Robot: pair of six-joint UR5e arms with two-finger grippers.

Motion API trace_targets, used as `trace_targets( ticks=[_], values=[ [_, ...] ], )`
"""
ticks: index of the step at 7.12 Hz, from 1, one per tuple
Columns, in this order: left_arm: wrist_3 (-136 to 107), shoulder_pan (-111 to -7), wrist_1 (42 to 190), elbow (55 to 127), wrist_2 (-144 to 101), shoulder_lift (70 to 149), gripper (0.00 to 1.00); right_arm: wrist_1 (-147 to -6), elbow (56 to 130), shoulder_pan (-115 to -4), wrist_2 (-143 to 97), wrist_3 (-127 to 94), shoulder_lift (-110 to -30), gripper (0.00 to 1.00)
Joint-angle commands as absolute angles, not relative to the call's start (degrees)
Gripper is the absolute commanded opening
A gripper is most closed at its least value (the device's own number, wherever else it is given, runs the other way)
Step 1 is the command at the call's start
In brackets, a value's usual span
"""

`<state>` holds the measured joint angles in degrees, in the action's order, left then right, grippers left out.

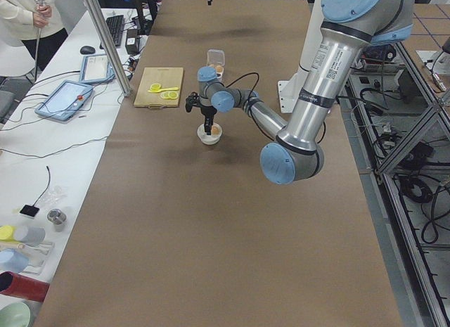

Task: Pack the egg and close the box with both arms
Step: 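Move the left gripper over the white bowl toward the brown egg, then lower the left gripper into the bowl and close on the egg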

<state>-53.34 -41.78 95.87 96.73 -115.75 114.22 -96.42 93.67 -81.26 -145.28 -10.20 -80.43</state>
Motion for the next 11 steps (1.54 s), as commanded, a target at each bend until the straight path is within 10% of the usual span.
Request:
trace_targets(
  ticks=[1,11],
  values=[
    [-53.4,-41.7,95.9,96.6,-115.8,114.6,0.72,-96.4,93.5,-81.3,-145.3,-10.2,-80.5,1.00],
    [-53.9,-40.9,98.5,93.7,-115.8,115.3,0.72,-96.4,94.2,-81.3,-145.3,-11.2,-80.4,1.00]
  ],
)
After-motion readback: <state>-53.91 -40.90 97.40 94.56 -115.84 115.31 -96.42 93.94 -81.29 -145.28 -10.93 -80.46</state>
